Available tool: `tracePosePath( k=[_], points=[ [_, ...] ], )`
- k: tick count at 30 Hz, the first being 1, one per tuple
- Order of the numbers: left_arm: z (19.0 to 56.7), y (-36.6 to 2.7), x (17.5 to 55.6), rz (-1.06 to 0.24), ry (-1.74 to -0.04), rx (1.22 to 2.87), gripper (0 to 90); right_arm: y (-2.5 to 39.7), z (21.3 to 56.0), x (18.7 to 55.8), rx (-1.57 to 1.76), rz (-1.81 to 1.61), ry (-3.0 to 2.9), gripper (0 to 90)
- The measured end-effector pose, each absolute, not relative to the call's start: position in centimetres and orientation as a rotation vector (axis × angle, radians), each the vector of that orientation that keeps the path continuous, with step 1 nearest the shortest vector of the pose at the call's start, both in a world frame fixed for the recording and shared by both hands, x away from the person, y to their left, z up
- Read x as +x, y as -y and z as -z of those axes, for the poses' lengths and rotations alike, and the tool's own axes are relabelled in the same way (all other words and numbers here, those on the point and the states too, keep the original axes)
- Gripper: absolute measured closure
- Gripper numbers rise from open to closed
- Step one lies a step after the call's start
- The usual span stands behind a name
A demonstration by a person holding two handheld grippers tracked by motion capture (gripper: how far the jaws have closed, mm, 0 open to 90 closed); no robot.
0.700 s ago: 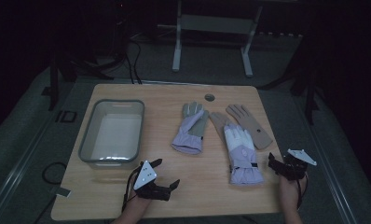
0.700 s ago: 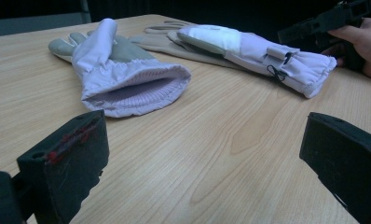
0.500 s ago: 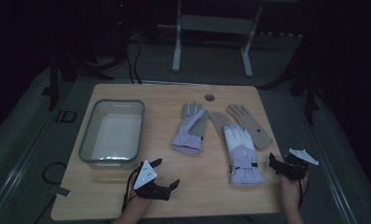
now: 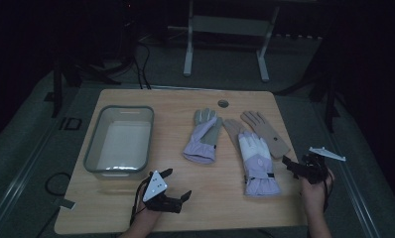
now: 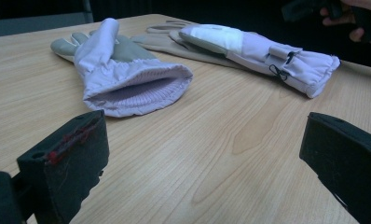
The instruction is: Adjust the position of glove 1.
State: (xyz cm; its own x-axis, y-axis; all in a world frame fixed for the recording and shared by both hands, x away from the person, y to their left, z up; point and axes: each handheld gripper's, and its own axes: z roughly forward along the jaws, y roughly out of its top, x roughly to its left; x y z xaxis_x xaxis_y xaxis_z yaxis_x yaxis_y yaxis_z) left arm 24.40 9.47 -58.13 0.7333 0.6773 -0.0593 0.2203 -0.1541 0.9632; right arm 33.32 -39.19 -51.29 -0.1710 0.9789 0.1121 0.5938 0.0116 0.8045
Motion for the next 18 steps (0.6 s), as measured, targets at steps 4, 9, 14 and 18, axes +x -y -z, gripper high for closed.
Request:
tracePosePath(
  k=[4, 9, 14, 18],
  points=[
    [58.1, -9.5, 24.4, -0.468, -0.715, 1.719, 1.5, 38.0, 49.8, 33.7, 1.542, -1.042, -1.827, 12.2],
    [58.1, -9.5, 24.4, -0.469, -0.717, 1.72, 1.5, 36.3, 48.5, 34.5, 1.493, -1.036, -1.888, 11.0],
    [58.1, -9.5, 24.4, -0.461, -0.72, 1.716, 1.5, 34.7, 47.5, 35.2, 1.419, -1.037, -1.946, 13.7],
    [58.1, -9.6, 24.5, -0.45, -0.725, 1.711, 1.5, 33.5, 46.7, 35.8, 1.39, -1.07, -1.98, 16.5]
  ],
)
